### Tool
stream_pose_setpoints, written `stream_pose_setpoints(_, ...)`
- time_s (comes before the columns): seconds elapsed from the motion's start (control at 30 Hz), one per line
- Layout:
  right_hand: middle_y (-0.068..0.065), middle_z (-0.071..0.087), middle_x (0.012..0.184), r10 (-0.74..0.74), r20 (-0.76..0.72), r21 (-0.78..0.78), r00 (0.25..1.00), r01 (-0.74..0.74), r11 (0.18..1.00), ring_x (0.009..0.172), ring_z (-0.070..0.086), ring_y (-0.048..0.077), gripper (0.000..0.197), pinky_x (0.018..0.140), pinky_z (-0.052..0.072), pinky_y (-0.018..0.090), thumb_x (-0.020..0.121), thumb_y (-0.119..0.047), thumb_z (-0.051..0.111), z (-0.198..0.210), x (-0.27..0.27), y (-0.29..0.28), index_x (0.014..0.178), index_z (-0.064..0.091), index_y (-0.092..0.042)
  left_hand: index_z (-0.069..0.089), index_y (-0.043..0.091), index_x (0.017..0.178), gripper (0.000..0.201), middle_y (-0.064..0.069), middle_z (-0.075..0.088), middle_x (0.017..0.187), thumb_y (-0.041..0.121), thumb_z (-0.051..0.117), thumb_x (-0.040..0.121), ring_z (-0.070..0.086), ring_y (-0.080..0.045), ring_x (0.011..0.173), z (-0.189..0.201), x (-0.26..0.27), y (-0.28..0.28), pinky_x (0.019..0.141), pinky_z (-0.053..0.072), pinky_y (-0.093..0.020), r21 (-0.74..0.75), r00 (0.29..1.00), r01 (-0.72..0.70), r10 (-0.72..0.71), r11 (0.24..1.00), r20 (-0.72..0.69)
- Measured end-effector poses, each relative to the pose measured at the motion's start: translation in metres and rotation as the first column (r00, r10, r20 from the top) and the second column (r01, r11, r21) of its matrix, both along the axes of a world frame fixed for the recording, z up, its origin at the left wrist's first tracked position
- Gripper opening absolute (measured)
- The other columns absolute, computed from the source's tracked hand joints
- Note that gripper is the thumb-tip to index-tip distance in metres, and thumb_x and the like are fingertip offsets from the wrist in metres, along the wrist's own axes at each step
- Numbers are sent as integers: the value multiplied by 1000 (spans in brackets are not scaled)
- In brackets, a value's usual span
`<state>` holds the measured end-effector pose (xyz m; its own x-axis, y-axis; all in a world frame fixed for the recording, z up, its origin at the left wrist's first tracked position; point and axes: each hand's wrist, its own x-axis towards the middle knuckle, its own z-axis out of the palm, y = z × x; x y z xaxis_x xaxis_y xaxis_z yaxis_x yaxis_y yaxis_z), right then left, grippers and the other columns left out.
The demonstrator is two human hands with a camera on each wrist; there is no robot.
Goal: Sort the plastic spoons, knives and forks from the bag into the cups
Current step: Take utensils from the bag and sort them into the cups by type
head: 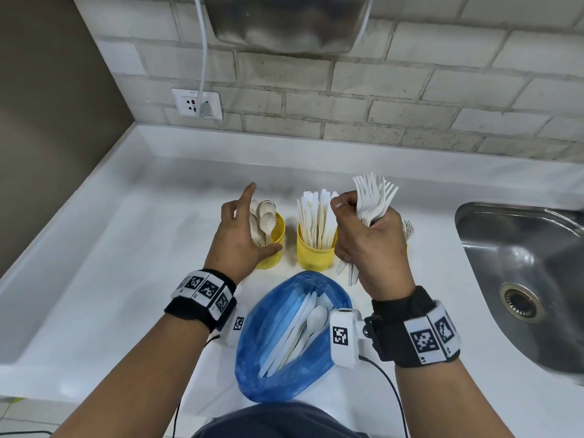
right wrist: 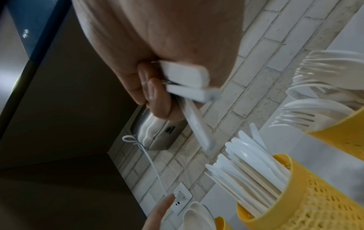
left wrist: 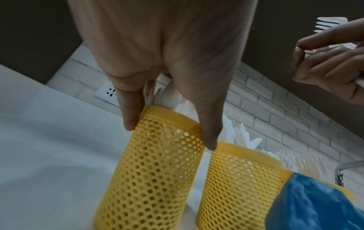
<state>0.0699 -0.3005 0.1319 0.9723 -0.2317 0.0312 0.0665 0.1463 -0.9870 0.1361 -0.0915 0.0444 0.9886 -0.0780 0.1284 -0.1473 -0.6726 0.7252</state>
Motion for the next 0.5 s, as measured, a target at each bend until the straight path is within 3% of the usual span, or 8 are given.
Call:
stream_pose_setpoints(0.1,-3,37,50,-7,5,25,1000,6,1000,40,31,12,17,46,30,24,102,-14,63,0,1,1,84,65,-13,11,38,161,127,-8,28,151,35,95,66,44,-28,132,8,-2,-1,103,43,-34,45,1000,0,1,999,-18)
stream_pose_setpoints(0.2,5,39,52,-28,18,73,999,27,997,39,33,17,29,47,33,27,102,-24,63,-1,3,2,75,67,-17,20,29,159,109,-10,28,151,48,84,73,33,-30,138,33,-18,-11,111,37,-37,62,984,-48,36,997,175)
stream_pose_setpoints(0.27,7,44,54,-37,10,103,999,36,994,41,39,20,41,52,37,34,101,-32,62,-4,5,5,61,64,-22,37,24,149,82,-5,39,140,42,79,81,47,-23,127,52,-34,-20,107,43,-31,-76,949,6,18,997,313)
stream_pose_setpoints(0.3,5,47,54,-43,4,110,999,42,993,44,42,21,47,57,39,37,102,-34,61,-5,6,7,57,62,-22,44,25,142,68,-1,46,132,38,78,84,56,-17,117,63,-43,-25,100,48,-28,-168,955,59,-6,984,297)
stream_pose_setpoints(0.4,4,55,56,-78,-29,91,997,80,993,58,53,25,52,70,44,41,104,-40,58,-6,6,16,56,61,-21,53,31,122,41,5,62,112,45,72,90,67,-5,96,80,-60,-38,84,56,-26,-305,981,166,-189,938,-47)
stream_pose_setpoints(0.43,4,57,59,-88,-41,91,995,91,992,61,55,24,49,72,45,40,103,-42,58,-6,6,19,58,63,-21,54,32,120,40,6,65,109,53,69,89,68,-6,94,80,-63,-40,86,58,-30,-342,954,186,-252,921,-162)
stream_pose_setpoints(0.5,3,60,65,-96,-82,114,992,105,988,65,60,20,47,68,49,35,103,-44,57,-3,4,25,68,66,-14,57,33,120,46,6,68,108,60,67,84,71,-13,96,76,-67,-43,91,59,-41,-413,901,231,-354,881,-250)
